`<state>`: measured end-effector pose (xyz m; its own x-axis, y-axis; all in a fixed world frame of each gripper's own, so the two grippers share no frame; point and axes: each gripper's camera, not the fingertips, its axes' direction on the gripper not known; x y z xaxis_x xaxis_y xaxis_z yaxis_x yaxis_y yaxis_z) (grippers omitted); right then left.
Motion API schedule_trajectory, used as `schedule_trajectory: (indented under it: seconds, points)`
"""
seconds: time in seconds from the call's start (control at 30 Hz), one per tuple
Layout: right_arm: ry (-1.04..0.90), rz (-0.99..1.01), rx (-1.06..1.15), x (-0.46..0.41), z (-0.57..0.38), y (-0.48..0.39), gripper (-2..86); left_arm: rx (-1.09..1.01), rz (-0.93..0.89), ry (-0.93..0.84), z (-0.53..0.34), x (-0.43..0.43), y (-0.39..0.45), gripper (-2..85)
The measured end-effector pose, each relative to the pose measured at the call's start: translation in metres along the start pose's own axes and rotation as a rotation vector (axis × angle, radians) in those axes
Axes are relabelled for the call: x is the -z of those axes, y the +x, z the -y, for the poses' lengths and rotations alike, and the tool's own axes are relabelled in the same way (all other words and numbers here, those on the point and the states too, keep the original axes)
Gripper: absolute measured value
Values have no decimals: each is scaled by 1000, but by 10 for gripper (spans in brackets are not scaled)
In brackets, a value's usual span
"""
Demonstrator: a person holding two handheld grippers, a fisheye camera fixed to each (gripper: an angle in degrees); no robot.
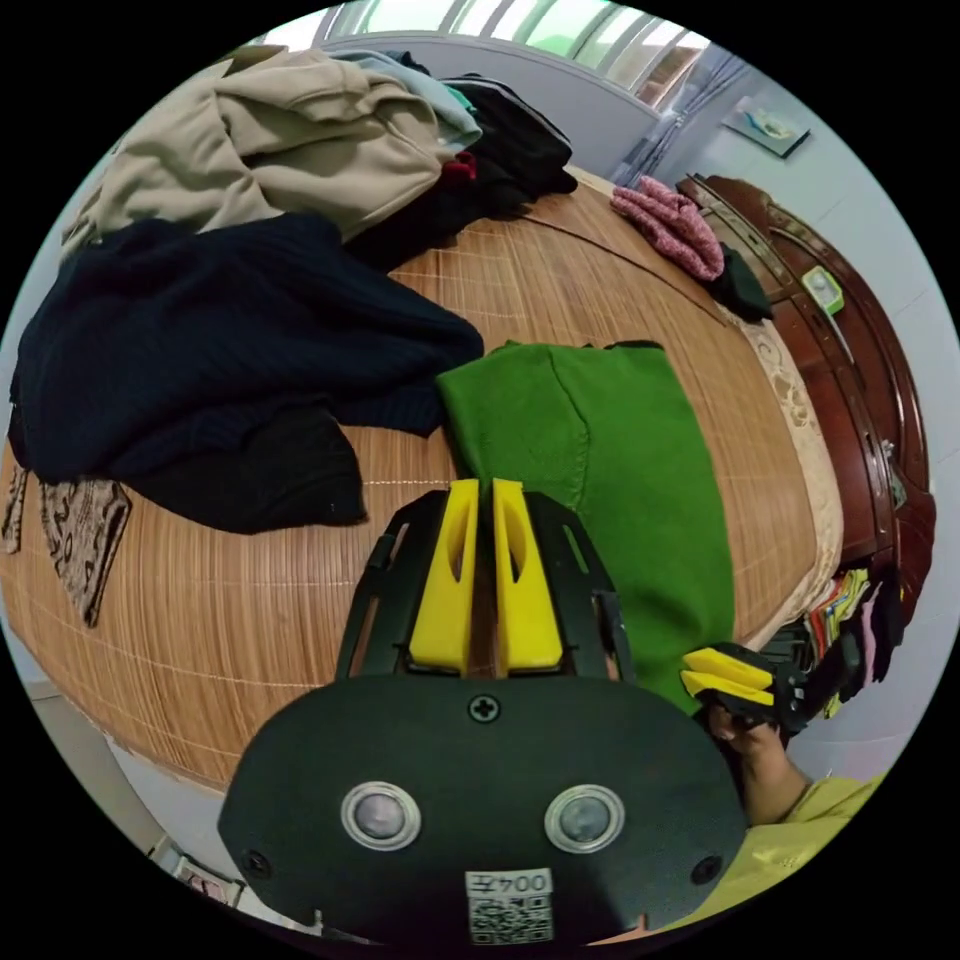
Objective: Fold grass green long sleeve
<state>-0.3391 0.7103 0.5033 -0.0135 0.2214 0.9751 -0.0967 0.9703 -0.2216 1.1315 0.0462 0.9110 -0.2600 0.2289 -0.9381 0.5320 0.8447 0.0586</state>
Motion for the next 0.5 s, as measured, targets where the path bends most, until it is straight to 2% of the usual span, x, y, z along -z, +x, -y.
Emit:
schedule_trajectory:
  seconds: [0.13,0.37,0.5]
  points:
    - [3,17,7,3,-4,-3,76,37,-89,28,-30,44,-11,39]
    - [10,24,22,9,-14,-12,92,51,-157,-26,-103,48,1,70]
    - [17,31,12,13,-19,-13,87,101,-155,46,-120,61,-2,72]
